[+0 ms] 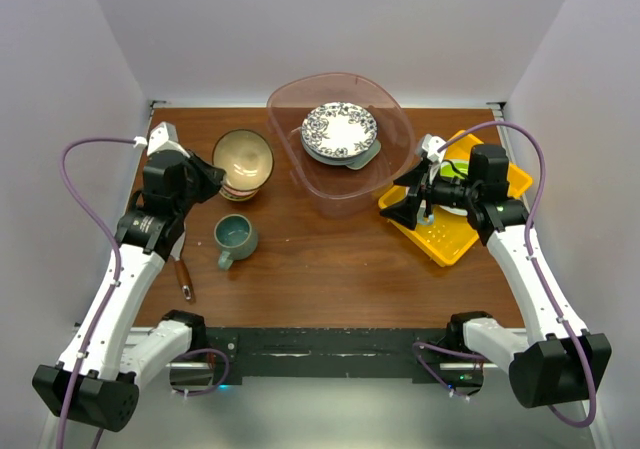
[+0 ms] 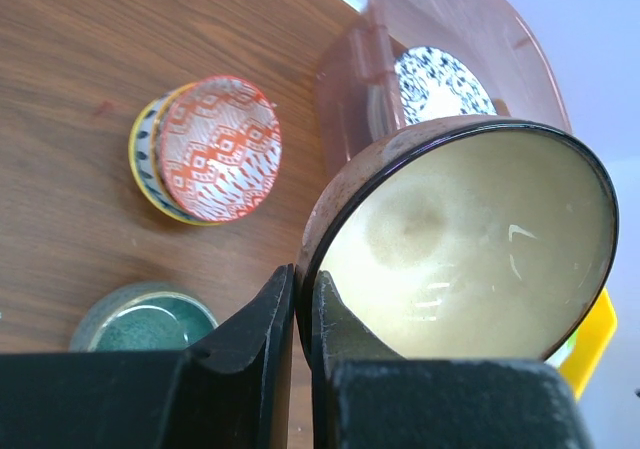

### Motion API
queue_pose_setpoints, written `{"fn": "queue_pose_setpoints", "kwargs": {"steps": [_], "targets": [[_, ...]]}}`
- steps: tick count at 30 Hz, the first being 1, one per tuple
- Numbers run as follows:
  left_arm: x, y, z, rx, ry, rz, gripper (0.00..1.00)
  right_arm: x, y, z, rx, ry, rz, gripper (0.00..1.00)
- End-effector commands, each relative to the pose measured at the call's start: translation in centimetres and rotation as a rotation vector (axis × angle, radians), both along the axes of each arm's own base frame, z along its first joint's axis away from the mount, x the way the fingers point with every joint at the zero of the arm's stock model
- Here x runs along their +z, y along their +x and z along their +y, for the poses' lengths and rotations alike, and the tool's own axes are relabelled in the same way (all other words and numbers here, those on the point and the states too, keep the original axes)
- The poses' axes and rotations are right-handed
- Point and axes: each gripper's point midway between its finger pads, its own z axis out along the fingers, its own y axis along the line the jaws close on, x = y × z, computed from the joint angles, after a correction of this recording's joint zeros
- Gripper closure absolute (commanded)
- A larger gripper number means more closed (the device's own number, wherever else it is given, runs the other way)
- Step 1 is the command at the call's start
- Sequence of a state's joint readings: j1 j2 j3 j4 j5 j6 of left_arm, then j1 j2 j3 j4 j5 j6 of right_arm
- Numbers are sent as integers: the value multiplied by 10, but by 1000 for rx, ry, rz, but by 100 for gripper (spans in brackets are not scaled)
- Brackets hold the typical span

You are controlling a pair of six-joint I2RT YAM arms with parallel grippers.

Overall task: Place the mixed dishes into the plastic bin
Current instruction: Pick up the bowl from the center of the board.

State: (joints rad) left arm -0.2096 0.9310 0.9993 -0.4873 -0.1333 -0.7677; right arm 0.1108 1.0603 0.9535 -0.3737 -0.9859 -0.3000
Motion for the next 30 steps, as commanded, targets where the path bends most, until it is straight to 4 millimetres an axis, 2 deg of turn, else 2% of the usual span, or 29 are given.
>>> {"fn": "queue_pose_setpoints", "kwargs": {"steps": [1, 15, 20, 30], "targets": [[76, 9, -23, -122, -78, -260, 100, 13, 5, 0, 3, -3, -55, 2], [91, 11, -69, -308, -61, -295, 100, 11, 7, -1, -1, -7, -55, 2], [93, 15, -87, -343, -35, -291, 100, 11, 7, -2, -4, -9, -55, 2], [93, 31, -108, -390, -15, -275, 100, 11, 6, -1, -2, -10, -55, 2]]}}
